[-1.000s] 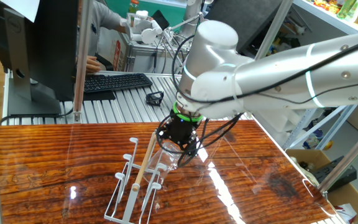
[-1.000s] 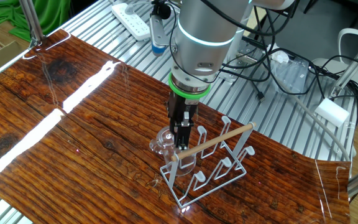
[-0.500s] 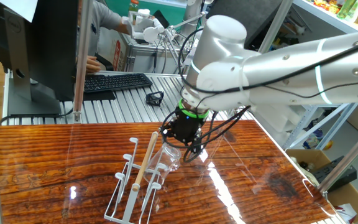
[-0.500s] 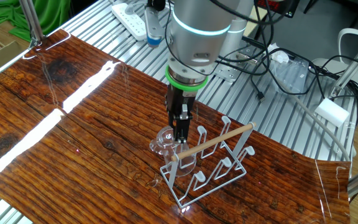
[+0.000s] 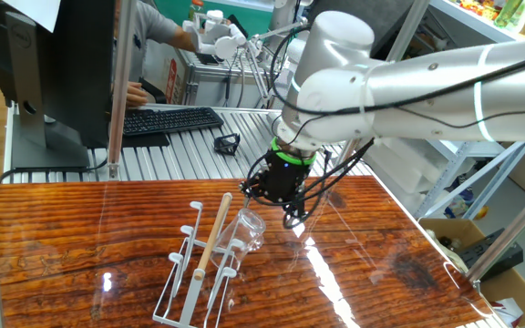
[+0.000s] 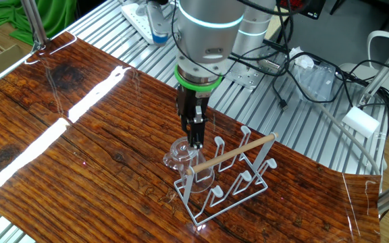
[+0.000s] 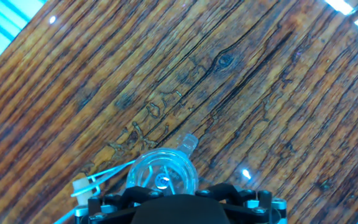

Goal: Put the cup on the cup rack

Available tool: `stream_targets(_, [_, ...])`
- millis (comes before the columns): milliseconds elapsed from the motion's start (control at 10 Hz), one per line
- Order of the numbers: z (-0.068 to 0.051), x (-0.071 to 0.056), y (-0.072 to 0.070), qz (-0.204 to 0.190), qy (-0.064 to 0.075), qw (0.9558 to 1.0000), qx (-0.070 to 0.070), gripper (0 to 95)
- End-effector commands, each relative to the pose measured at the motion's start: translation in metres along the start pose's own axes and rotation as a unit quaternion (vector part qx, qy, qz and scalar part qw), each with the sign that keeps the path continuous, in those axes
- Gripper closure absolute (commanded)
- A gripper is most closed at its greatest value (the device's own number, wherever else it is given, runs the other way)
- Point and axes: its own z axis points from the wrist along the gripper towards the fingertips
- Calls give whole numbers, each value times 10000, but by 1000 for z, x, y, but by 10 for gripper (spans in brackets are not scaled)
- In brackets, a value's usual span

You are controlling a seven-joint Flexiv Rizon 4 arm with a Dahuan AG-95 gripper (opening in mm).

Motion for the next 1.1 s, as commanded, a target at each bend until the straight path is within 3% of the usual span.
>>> stream_targets(100, [-9, -3, -10, -920, 154, 9956, 101, 0])
stream_targets(200, [-11, -5, -13, -1090, 179, 9938, 111, 190])
stream_targets(400, [-10, -12, -23, -1480, 192, 9887, 98, 190])
stream_targets(700, [-7, -33, -38, -2098, 235, 9775, -12, 190])
stream_targets(800, [-7, -33, -38, -2268, 200, 9737, 29, 0])
stream_targets(900, [-7, -33, -38, -2379, 188, 9711, 31, 0])
stream_targets(1100, [-7, -33, -38, -2743, 137, 9615, 108, 0])
